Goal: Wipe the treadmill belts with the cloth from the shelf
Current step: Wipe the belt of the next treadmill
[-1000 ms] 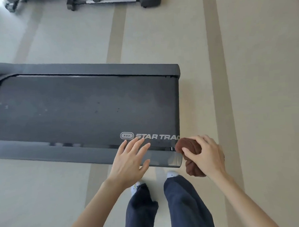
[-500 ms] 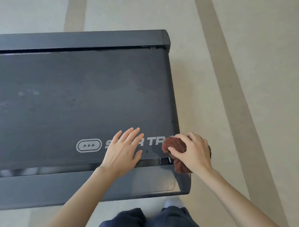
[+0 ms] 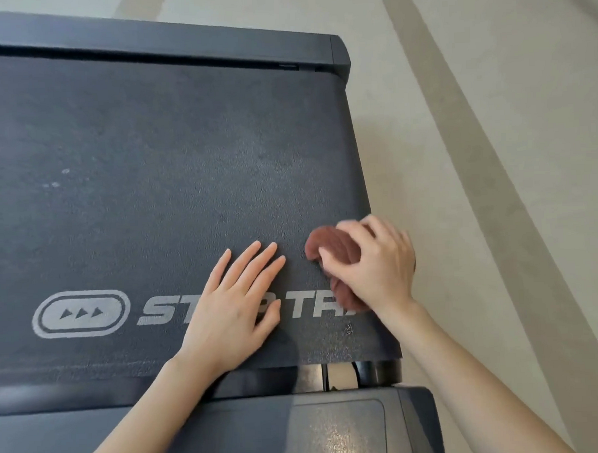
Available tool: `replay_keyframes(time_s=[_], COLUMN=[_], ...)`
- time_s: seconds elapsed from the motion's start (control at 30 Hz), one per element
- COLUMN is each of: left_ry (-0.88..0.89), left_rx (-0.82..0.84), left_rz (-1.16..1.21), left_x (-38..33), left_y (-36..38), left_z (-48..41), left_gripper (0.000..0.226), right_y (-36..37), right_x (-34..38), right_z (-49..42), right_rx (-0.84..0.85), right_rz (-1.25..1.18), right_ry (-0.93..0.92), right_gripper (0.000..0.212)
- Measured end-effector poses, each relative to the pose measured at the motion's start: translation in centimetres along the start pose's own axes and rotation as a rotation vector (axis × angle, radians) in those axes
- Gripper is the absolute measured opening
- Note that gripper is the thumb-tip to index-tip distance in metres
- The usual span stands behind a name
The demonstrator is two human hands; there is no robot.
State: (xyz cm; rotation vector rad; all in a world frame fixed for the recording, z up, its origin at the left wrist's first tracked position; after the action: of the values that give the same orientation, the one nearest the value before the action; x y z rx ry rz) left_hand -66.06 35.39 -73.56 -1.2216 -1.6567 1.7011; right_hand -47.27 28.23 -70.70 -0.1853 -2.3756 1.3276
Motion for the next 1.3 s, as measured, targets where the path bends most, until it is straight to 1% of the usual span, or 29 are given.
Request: replay_keyframes(time_s=[0.07, 0.13, 0.2, 0.3, 0.4, 0.5, 0.63, 0.73, 0.93, 1.03, 1.17, 1.3], left_ry=[-0.015, -0.022, -0.046, -0.153, -0.198, -0.192, -0.193, -0.221, -0.241, -0.245, -0.247, -0.24], left_rx=[0.006, -0.003, -0.036, -0.106, -0.123, -0.122, -0.14, -0.14, -0.159, -0.163, -0.172, -0.167], left_rz=[0.002, 0.003, 0.0, 0.012, 0.004, 0.004, 0.024, 0.04, 0.081, 0.097, 0.078, 0.05], left_x=[0.0, 0.2, 0.6, 1.6, 1.7, 1.7, 2.3, 2.2, 2.2, 2.1, 2.0, 2.1], left_y=[-0.1, 0.1, 0.2, -0.1, 0.0, 0.0, 0.0, -0.1, -0.4, -0.4, -0.4, -0.3], left_z=[0.1, 0.1, 0.1, 0.2, 0.5, 0.3, 0.1, 0.1, 0.0, 0.0, 0.0, 0.0], left_gripper=[0.056, 0.056, 0.056, 0.059, 0.061, 0.06, 0.057, 0.056, 0.055, 0.054, 0.054, 0.057], right_y=[0.7, 1.0, 0.6, -1.0, -3.0, -3.6, -1.7, 0.5, 5.3, 7.2, 7.6, 5.3], right_x=[-0.2, -0.4, -0.2, 0.4, 2.2, 3.2, 2.6, 2.1, -0.1, -1.0, -1.2, 0.7], right_z=[-1.4, -1.7, -0.6, 2.7, 6.5, 8.2, 5.2, 1.0, -9.2, -13.4, -14.0, -9.1], right_rx=[0.019, 0.032, 0.034, 0.043, 0.059, 0.06, 0.008, -0.002, -0.027, -0.004, 0.05, 0.089], right_rz=[0.015, 0.029, 0.046, 0.026, 0.022, 0.024, -0.038, -0.016, 0.045, 0.098, 0.169, 0.154], right_ry=[0.086, 0.13, 0.103, 0.06, -0.004, -0.072, -0.089, -0.082, -0.038, 0.004, 0.042, -0.026], right_gripper=[0.036, 0.041, 0.045, 0.046, 0.041, 0.033, 0.03, 0.031, 0.043, 0.049, 0.042, 0.039])
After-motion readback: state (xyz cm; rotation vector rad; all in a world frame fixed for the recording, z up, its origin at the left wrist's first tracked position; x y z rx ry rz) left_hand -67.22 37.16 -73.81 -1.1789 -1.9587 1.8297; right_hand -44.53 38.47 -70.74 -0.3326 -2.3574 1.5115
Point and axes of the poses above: each hand's wrist, its own z-axis away from the middle knuckle, its own y-axis out of the palm, x = y × z, the point moved 5 cm from there along -z, towards the middle knuckle, and after that the axes turned 3 degrees about -y, right-handed, at the moved point
